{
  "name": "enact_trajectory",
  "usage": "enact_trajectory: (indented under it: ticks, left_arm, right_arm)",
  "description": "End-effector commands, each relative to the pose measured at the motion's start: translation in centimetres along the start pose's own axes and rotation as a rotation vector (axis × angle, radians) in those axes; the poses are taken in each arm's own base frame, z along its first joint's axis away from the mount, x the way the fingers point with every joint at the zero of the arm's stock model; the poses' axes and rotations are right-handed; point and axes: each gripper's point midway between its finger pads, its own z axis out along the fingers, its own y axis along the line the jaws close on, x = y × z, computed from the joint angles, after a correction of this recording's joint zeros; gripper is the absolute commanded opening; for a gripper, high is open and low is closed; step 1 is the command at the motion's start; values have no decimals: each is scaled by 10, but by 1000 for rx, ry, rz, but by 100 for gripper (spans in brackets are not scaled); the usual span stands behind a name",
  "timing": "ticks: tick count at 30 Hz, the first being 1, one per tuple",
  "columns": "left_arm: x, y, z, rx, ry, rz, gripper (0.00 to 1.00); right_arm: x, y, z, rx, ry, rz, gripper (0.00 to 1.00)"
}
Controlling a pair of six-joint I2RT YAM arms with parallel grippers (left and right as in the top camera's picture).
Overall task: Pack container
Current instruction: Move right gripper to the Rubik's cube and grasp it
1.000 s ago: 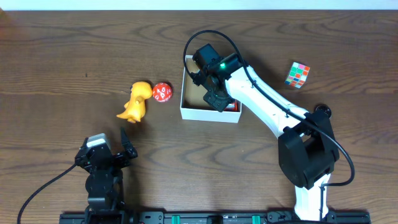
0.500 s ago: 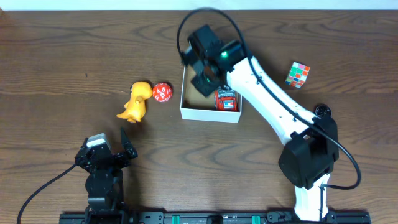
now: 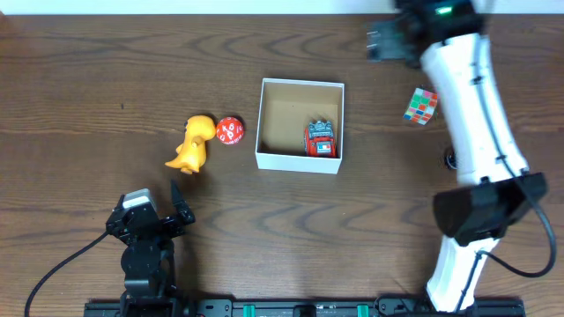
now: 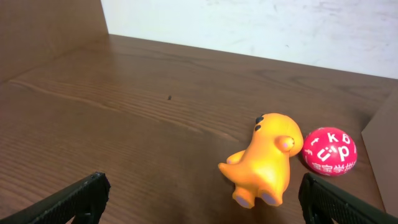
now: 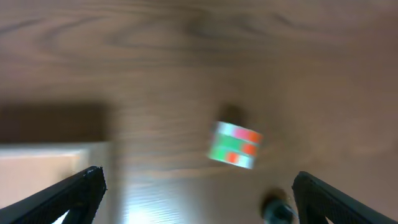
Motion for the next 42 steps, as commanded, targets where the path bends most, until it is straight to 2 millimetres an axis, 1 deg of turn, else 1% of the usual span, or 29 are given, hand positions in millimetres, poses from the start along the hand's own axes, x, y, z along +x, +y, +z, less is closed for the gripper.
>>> enact_trajectory:
  ticks: [1,5,7,10,13,23,29,32,34,38,42]
  left_arm:
    - [14,1,2,-3,42,22,98]
    - [14,1,2,-3,42,22,98]
    - [14,1,2,-3,42,22,98]
    - [14,1,2,-3,42,22,98]
    - [14,1,2,-3,42,22,98]
    - [14,1,2,-3,42,22,98]
    - [14,1,2,-3,42,22,98]
    - [14,1,2,-3,42,22,98]
    - [14,1,2,-3,42,22,98]
    - [14,1,2,-3,42,22,98]
    - [14,1,2,-3,42,22,98]
  right_arm:
    - [5,-35,20,1,67,141,97]
    - [22,-61,52,-17,170,248,98]
    - [32,-69,66,3,212,270,99]
    - [52,-73,87,29,285,284,99]
    - [66,-71,104,40,330,274,99]
    - [85,-59,136,32,350,251,99]
    - [96,-35,158,-78,354,270,99]
    - [100,-30,168,-83,341,263,98]
    - [101,-27,172,-86,333,259,94]
    - [101,-27,174,-72,321,252,92]
    - [101,-34,175,-25,310,244,92]
